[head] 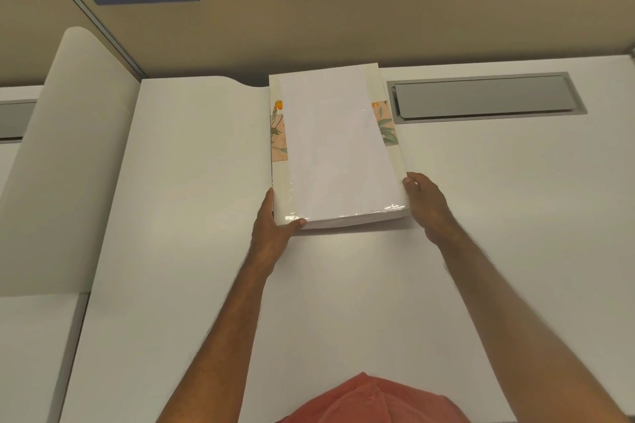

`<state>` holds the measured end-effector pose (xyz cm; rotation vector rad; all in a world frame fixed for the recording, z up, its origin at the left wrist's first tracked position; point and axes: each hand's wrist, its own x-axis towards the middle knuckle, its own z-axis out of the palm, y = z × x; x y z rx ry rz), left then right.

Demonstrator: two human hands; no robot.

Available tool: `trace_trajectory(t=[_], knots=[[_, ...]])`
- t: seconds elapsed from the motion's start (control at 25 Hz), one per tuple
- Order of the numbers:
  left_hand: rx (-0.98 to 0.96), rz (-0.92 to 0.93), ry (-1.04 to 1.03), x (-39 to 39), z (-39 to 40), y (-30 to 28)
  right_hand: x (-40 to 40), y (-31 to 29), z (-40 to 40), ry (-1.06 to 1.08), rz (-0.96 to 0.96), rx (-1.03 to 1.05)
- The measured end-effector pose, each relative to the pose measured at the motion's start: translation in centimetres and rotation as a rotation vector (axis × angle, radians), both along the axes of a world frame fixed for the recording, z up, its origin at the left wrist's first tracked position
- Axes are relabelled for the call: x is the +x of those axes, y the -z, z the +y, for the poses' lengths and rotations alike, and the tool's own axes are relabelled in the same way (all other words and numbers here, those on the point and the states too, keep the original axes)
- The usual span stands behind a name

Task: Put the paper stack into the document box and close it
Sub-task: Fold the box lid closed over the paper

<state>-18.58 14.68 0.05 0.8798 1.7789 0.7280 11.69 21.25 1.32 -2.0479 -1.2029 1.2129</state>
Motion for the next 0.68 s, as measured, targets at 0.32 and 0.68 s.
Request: trace_trajectory(t=[0.32,0.68], knots=[[-0.007,0.062,0.037,0.0,0.1,0.3,0.4,1.3,-1.9,0.157,0.164,-0.088],[0.083,0.15,0.108,-0.1,0.2,0.7,-0.7,2.1,-2.2,0.021,-0.044,-0.024]])
